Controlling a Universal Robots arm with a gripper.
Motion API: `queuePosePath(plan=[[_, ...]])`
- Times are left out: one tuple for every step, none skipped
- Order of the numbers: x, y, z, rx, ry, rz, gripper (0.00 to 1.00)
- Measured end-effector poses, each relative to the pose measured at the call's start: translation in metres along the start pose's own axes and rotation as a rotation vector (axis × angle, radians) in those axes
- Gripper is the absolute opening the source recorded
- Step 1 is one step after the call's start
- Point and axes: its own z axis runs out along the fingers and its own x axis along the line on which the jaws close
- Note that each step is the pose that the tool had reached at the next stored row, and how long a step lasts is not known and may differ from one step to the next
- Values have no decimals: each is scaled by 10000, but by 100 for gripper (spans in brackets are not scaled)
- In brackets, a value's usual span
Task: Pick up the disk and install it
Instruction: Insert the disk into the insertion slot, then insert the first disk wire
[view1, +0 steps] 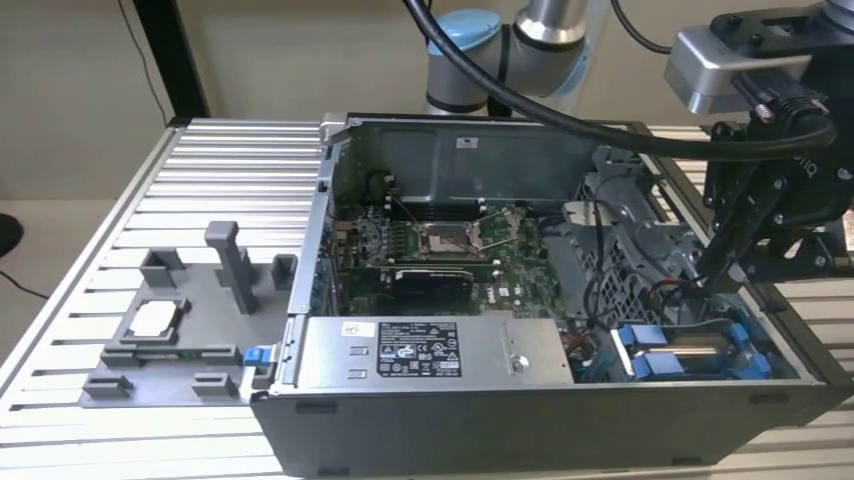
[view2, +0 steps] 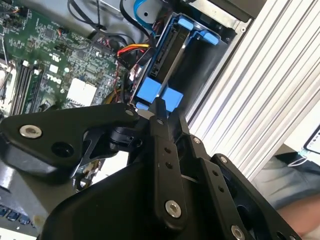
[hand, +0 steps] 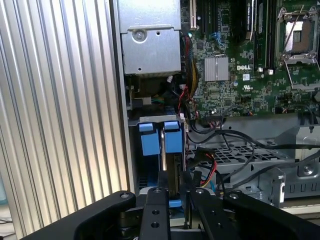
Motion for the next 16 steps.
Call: queuePosePath(plan=[[0, 0, 0, 0, 0, 0, 0], [0, 0, 0, 0, 0, 0, 0], [0, 0, 0, -1, 0, 0, 0], [0, 0, 0, -1, 0, 1, 0], [0, -1, 0, -1, 0, 0, 0], [1, -1, 1, 30, -37, 2, 0], [1, -1, 6, 41, -142, 11, 0], [0, -1, 9, 45, -270, 21, 0], [0, -1, 14, 40, -379, 36, 0], [1, -2, 30, 40, -426, 87, 0], [2, -1, 48, 46, -422, 180, 0], [2, -1, 64, 53, -411, 274, 0], [4, 0, 82, 57, -406, 336, 0], [5, 1, 103, 58, -406, 353, 0], [5, -4, 121, 60, -404, 360, 0], [4, -15, 140, 60, -403, 376, 0]])
